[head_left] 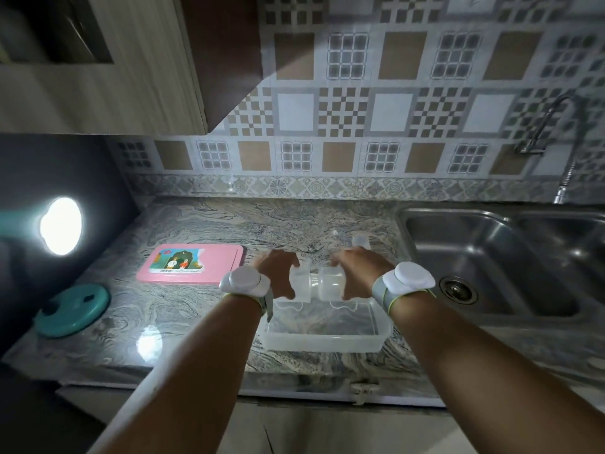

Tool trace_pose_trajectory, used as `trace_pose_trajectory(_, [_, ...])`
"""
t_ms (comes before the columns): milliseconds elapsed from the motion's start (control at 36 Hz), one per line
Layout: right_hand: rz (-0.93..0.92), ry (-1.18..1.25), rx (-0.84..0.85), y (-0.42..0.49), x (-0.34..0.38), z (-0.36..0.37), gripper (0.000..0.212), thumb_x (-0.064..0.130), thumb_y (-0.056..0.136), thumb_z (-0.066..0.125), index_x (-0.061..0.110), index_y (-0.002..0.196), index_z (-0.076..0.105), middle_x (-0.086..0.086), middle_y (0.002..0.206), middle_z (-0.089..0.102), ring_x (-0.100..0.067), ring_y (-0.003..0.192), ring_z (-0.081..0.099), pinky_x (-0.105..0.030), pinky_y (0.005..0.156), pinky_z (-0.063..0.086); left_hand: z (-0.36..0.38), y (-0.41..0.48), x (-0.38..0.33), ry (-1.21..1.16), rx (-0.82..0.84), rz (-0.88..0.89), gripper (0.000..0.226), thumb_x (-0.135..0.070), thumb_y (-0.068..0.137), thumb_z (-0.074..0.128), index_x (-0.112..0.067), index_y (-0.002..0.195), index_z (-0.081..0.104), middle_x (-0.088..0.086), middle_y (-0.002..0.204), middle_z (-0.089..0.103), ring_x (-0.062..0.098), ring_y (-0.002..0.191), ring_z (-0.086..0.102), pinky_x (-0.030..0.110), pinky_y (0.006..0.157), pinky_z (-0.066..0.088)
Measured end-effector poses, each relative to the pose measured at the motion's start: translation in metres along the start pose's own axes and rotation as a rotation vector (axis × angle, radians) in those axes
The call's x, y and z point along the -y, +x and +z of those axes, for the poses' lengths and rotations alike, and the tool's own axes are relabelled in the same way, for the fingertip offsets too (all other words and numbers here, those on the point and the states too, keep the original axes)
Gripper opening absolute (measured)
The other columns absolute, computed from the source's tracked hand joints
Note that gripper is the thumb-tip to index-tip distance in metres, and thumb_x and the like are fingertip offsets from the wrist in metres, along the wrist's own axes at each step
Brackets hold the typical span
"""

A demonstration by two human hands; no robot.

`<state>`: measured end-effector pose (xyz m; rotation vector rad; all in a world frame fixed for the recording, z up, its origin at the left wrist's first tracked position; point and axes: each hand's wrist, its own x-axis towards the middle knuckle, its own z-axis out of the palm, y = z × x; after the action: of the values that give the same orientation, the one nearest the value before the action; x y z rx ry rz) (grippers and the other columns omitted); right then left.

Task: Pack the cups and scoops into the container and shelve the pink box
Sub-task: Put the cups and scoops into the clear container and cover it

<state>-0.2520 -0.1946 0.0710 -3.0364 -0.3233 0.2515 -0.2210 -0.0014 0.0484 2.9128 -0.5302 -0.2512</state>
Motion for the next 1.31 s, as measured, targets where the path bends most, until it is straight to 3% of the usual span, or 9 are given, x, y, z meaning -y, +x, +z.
trace_pose_trajectory(389, [-0.034, 0.001, -0.02, 0.017, -0.001, 0.047, 0.059, 0.029, 0.07, 0.079, 0.02, 0.124, 0.057, -0.004, 0.124, 0.06, -0.027, 0.118, 0.055, -0.039, 0.091, 0.052, 0.038, 0.011, 0.014, 0.018, 0.036, 0.052, 0.066, -0.036, 0.073, 0.075, -0.028, 0.133, 0.047, 0.0, 0.129, 0.051, 0.023, 0.118, 0.051, 0.033, 0.094, 0.041])
trace_pose_trajectory(694, [-0.037, 0.015, -0.022, 0.026, -0.003, 0.072, 0.066, 0.034, 0.069, 0.081, 0.018, 0.129, 0.057, -0.003, 0.125, 0.057, -0.027, 0.12, 0.051, -0.038, 0.098, 0.047, 0.055, 0.02, 0.018, 0.092, 0.025, 0.088, 0.064, -0.037, 0.076, 0.07, -0.028, 0.135, 0.049, -0.001, 0.135, 0.048, 0.023, 0.123, 0.047, 0.04, 0.095, 0.049])
trace_pose_trajectory(1028, [-0.018, 0.072, -0.037, 0.028, -0.002, 0.076, 0.063, 0.03, 0.073, 0.079, 0.017, 0.131, 0.056, -0.004, 0.13, 0.059, -0.023, 0.123, 0.049, -0.028, 0.1, 0.038, 0.06, 0.021, 0.023, 0.058, -0.003, 0.092, 0.063, -0.038, 0.076, 0.072, -0.025, 0.134, 0.05, -0.003, 0.132, 0.055, 0.021, 0.12, 0.053, 0.035, 0.094, 0.048])
trace_pose_trajectory(1306, [-0.018, 0.128, -0.029, 0.036, 0.004, 0.078, 0.063, 0.03, 0.072, 0.082, 0.02, 0.128, 0.056, -0.004, 0.127, 0.062, -0.025, 0.122, 0.05, -0.035, 0.098, 0.045, 0.06, 0.022, 0.026, 0.018, -0.003, 0.081, 0.062, -0.038, 0.075, 0.072, -0.027, 0.133, 0.051, -0.003, 0.131, 0.054, 0.021, 0.12, 0.052, 0.034, 0.093, 0.047])
